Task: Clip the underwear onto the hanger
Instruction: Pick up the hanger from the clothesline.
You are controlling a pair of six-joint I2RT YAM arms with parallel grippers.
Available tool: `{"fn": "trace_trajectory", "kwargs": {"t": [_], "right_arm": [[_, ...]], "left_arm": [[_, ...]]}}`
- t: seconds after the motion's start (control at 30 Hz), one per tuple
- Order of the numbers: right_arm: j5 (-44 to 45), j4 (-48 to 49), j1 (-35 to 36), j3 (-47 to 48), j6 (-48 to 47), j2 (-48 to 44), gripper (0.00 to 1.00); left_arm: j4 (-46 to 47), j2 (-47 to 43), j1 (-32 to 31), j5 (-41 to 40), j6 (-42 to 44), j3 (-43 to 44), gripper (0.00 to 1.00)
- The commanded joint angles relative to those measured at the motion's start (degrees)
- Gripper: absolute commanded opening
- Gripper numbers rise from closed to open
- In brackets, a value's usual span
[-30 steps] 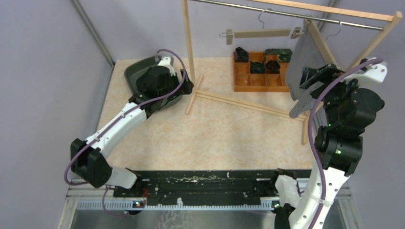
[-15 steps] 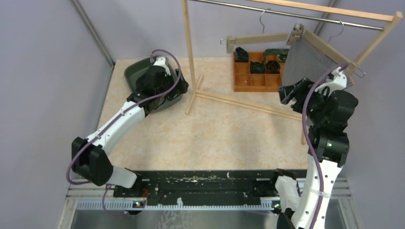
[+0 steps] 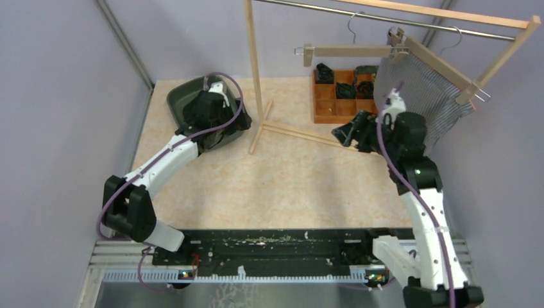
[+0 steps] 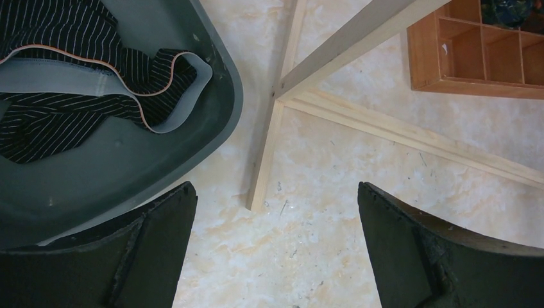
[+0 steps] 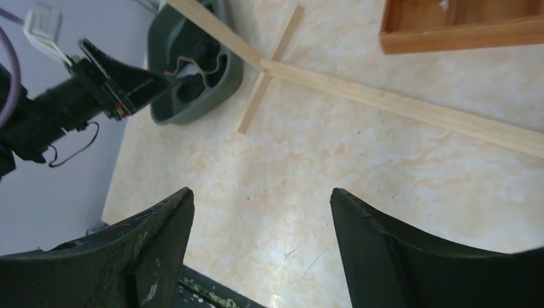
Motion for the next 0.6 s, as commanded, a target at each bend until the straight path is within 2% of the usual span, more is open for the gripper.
{"fn": "trace_trajectory", "kwargs": {"t": [0.0,0.07,0.23,0.4,0.57], "right_arm": [[13.01,10.33,12.16,-0.59,-0.57,6.59,0.78],[16.27,12.32,14.99,-0.10,-0.60,8.18,0.80],[19.22,18.52,16.86,1.74,1.88,8.56,0.80],[27.52,19.85,26.41,10.08,0.44,15.08,0.80],[31.83,25.55,27.84,9.99,2.44,17.10,0.80]], "left_arm": [[2.54,0.69,0.70,0.68,0.37,-0.48,1.00],[2.54,0.52,0.81,1.27,0.69,-0.11,1.00],[6.65,-2.29,0.85,2.61,1.45,-2.67,1.00],[7.95,-3.01,0.85,3.74,1.16,-3.26,1.00],[11.05,-5.80,0.86,8.77,0.70,-3.84,1.00]]}}
